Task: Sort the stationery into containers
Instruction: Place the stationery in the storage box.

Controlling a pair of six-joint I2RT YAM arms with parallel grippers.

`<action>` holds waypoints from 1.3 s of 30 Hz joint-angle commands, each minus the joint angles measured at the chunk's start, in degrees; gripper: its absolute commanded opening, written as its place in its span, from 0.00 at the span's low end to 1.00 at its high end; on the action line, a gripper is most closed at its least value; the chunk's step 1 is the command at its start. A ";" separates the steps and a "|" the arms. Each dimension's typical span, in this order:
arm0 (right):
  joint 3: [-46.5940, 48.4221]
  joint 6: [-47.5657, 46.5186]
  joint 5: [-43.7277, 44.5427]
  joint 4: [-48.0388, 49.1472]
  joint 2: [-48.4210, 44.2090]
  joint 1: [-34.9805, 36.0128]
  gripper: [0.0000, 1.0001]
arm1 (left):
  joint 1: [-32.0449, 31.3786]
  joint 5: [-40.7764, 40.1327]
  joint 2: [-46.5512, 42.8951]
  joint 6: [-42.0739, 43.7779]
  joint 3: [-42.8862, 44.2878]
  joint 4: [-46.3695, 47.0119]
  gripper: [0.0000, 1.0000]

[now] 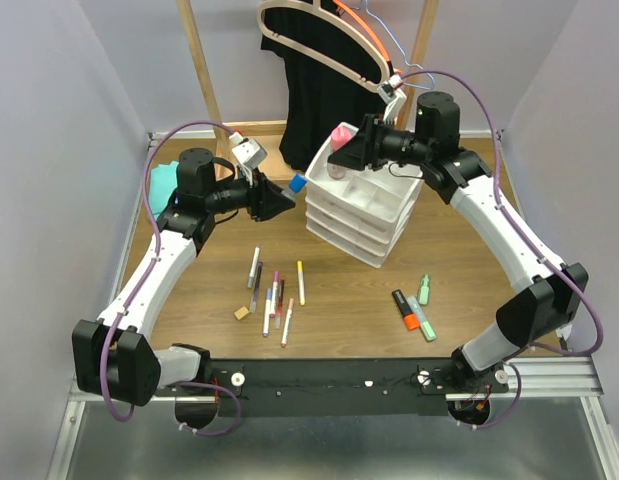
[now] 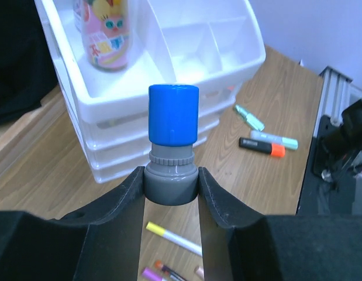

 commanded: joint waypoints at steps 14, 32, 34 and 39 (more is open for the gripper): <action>-2.20 1.21 -14.84 0.08 3.64 0.42 0.57 | -1.49 1.89 1.64 -3.42 4.22 4.09 0.00; 0.52 2.00 -17.04 4.65 6.63 3.85 0.75 | -3.25 1.80 3.13 -5.26 4.40 7.08 0.00; 0.79 1.83 -16.69 4.74 6.98 3.85 0.74 | -3.69 2.06 3.31 -5.61 4.57 7.34 0.00; 1.40 1.74 -15.11 5.18 7.60 3.94 0.70 | -4.65 2.33 3.75 -6.32 4.84 7.69 0.00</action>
